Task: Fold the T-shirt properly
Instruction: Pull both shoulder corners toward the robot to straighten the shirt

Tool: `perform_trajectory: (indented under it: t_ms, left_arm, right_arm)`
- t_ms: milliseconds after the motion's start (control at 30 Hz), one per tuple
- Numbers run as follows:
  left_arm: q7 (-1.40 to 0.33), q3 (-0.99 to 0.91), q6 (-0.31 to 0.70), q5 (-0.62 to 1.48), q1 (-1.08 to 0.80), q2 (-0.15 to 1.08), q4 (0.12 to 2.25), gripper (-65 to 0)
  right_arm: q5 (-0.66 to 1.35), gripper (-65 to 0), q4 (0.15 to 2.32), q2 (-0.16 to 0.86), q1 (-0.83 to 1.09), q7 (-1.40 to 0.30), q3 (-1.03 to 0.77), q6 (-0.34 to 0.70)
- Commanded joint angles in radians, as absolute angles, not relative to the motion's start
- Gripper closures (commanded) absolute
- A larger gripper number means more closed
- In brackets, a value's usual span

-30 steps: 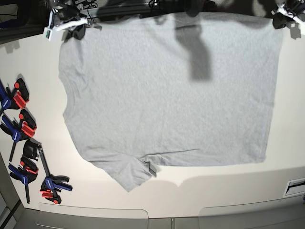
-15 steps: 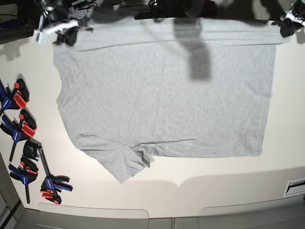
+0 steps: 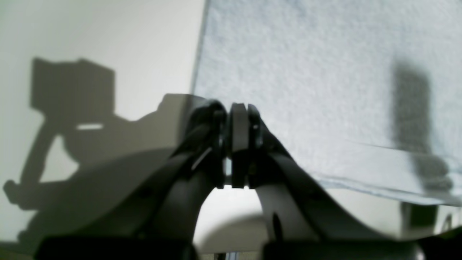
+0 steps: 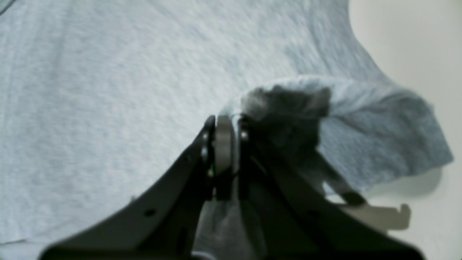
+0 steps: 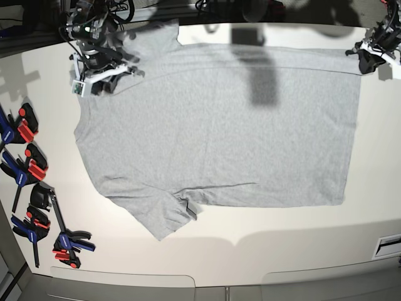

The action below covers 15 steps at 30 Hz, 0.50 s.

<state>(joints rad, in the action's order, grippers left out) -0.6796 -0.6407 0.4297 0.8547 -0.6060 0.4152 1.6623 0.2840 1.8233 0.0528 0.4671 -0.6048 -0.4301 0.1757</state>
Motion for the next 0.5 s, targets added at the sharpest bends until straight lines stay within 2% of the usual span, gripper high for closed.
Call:
perform_trajectory:
  t_ms: [0,467]
  left_arm:
    - [-0.652,-0.661,0.433,0.865,-0.609,0.432,1.675,0.0]
    - [-0.605,-0.680,0.434,0.864,-0.579,0.432,1.675,0.0]
  right_arm:
    - [0.287,0.0,1.836,0.061,0.460,-0.566,-0.437,0.171]
    - [0.239,0.0,1.836,0.061,0.393,-0.523,-0.436,0.123]
